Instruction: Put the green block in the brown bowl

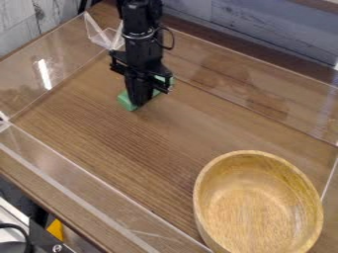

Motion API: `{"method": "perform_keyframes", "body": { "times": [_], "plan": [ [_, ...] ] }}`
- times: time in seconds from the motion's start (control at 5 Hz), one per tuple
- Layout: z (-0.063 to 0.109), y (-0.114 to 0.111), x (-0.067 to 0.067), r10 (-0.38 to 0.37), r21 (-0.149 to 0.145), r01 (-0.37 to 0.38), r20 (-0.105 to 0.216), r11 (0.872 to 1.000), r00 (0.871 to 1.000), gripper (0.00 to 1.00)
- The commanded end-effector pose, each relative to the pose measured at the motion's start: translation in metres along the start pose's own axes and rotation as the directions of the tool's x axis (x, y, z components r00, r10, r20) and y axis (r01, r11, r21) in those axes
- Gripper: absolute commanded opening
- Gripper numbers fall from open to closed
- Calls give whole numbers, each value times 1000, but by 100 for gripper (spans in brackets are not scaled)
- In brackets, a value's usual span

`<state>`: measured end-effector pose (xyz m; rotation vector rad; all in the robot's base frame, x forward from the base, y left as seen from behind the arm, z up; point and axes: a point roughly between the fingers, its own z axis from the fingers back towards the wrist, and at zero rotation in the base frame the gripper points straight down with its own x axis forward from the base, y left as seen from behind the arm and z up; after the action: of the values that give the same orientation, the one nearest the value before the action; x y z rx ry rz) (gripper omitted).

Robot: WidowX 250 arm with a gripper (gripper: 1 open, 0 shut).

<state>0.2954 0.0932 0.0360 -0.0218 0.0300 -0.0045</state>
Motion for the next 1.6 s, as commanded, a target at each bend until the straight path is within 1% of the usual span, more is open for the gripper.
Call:
{"method": "perform_keyframes", "body": {
  "times": [0.0,0.2,0.4,0.6,0.8,1.0,1.4],
  "plan": [
    [26,1,9,-1,17,-1,75,1000,997,0],
    [28,-1,9,-2,7,1,74,1000,997,0],
    [40,-1,11,6,-9,-5,71,1000,997,0],
    [44,-1,14,-9,-17,10,68,1000,998,0],
    [46,-1,15,-29,-21,31,66,999,997,100],
    [45,2,18,-43,-18,44,65,999,997,100],
    [29,6,21,-42,-7,43,51,999,998,100]
  ]
}}
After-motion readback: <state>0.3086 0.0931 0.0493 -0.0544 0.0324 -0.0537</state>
